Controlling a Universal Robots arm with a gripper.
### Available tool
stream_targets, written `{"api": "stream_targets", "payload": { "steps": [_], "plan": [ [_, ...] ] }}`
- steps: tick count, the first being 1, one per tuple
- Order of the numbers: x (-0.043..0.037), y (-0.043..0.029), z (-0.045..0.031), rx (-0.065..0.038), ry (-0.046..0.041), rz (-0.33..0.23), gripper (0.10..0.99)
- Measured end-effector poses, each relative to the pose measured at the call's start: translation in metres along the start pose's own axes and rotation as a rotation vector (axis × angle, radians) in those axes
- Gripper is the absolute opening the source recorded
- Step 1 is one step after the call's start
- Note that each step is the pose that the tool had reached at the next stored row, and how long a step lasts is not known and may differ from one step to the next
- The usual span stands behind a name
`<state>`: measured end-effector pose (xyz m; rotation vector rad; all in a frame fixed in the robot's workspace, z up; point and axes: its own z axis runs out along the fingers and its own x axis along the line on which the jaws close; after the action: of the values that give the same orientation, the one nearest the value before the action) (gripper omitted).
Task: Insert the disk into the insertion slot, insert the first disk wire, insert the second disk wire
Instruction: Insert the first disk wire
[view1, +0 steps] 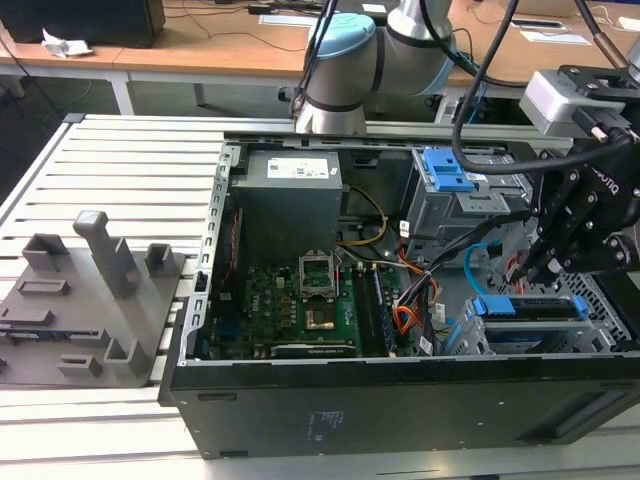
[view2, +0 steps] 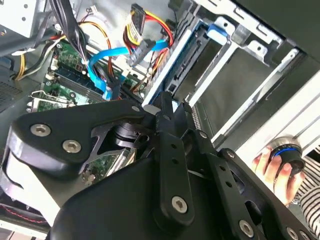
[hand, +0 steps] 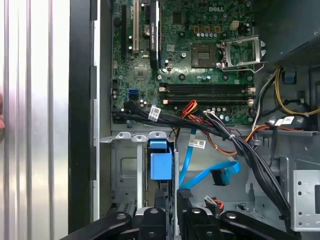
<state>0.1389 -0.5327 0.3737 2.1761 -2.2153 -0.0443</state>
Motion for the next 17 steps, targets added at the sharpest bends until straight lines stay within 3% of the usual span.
{"api": "stream_targets", "payload": {
  "steps": [6,9,11,13,17],
  "plan": [
    [-0.0193,-0.0021,-0.0002,0.000,0.0001,0.000,0.239],
    [-0.0285,-0.0073,0.0023,-0.003,0.0000,0.000,0.239],
    [-0.0365,-0.0147,0.0080,-0.006,0.0031,0.000,0.239],
    [-0.0369,-0.0171,0.0115,-0.006,0.0121,0.023,0.239],
    [-0.0370,-0.0184,0.0198,-0.006,0.0148,0.039,0.239]
  ]
}}
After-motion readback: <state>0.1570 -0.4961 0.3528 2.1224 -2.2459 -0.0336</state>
